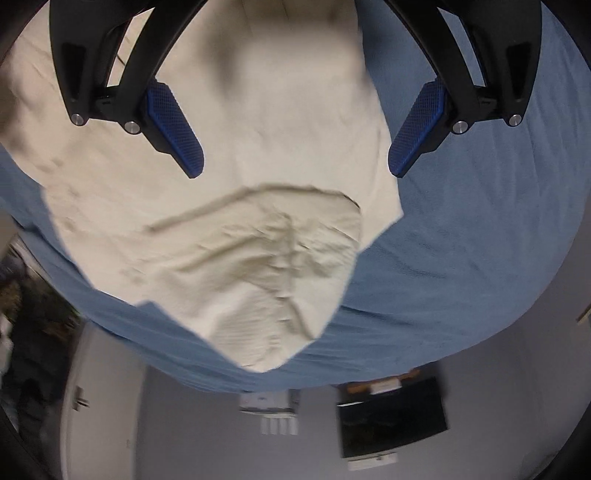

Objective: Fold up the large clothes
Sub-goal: 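Move both tools to the tan-lined hem of the jacket, then grasp the tan-lined hem with the right tool while the left tool grasps beside it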

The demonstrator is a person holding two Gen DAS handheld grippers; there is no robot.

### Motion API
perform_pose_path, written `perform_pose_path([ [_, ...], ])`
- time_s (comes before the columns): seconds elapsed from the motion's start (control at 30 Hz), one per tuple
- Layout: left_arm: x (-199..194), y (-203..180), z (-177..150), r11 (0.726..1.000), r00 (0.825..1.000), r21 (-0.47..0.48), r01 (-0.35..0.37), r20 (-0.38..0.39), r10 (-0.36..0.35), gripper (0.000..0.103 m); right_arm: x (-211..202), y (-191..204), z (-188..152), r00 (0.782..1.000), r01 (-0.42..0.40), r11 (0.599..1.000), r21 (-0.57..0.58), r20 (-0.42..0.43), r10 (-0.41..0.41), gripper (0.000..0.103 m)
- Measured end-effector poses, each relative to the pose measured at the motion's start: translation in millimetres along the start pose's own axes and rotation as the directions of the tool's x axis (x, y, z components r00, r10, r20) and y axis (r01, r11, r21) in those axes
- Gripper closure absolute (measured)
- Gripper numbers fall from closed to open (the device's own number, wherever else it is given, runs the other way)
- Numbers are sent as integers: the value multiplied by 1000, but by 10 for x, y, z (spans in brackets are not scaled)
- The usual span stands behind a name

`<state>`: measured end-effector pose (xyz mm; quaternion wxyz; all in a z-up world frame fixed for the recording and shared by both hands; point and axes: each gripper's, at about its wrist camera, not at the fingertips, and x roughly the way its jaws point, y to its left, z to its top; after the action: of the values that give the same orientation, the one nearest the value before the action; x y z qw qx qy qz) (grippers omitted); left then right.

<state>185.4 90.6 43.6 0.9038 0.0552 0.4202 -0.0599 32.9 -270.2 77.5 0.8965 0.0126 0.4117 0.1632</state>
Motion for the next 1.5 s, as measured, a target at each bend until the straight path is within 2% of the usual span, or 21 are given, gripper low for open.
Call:
perform_pose_path([
  [0.13,-702,-121,-223,992,999,120,-40,1,40,7,-383,-119,-171,999,53,999,0,-9,-53,18],
  [0.2,-926,-143,-355,991,999,125,-43,-15,45,7,-523,-188,-309,995,98,995,-7,-29,-98,14],
  [0.33,-1157,-98,-836,997,993,69,-21,-114,29,7,-706,-382,-623,992,103,994,37,-71,-100,14],
  [0.53,-1169,-66,-1533,996,963,35,-76,-255,83,7,-743,-477,-1047,984,112,990,88,-152,-98,14],
  [0.6,-1227,13,-1680,994,956,20,-108,-272,109,7,-750,-451,-1195,979,93,992,88,-187,-75,14],
  [0.73,-1384,242,-1928,990,958,-121,-79,-285,42,7,-759,-398,-1439,971,48,994,100,-238,-23,14],
  [0.9,-1578,149,-1904,989,970,-128,-74,-240,42,10,-769,-253,-1545,967,24,998,50,-253,-11,15],
  [1.0,-1668,46,-1850,988,976,-152,10,-214,-43,16,-736,-227,-1553,965,4,999,52,-262,10,16],
  [1.03,-1672,13,-1841,986,972,-162,45,-219,-80,24,-714,-219,-1556,963,-4,999,53,-269,18,19],
  [1.07,-1677,-14,-1839,981,966,-171,89,-226,-127,42,-699,-219,-1557,961,-5,999,51,-276,19,29],
  [1.1,-1686,-21,-1849,977,960,-177,121,-231,-161,49,-673,-209,-1571,957,7,999,43,-290,6,36],
  [1.17,-1728,-21,-1872,976,957,-182,123,-237,-165,50,-657,-209,-1594,953,13,999,38,-303,0,39],
  [1.3,-1732,34,-1973,957,939,-248,148,-267,-215,46,-672,-238,-1644,945,-7,997,73,-325,31,39],
  [1.4,-1675,23,-2019,956,937,-249,152,-273,-220,41,-602,-161,-1686,939,-39,997,69,-337,60,39],
  [1.5,-1620,-36,-2004,958,938,-237,160,-267,-223,36,-473,-58,-1694,939,-33,999,34,-342,43,39],
])
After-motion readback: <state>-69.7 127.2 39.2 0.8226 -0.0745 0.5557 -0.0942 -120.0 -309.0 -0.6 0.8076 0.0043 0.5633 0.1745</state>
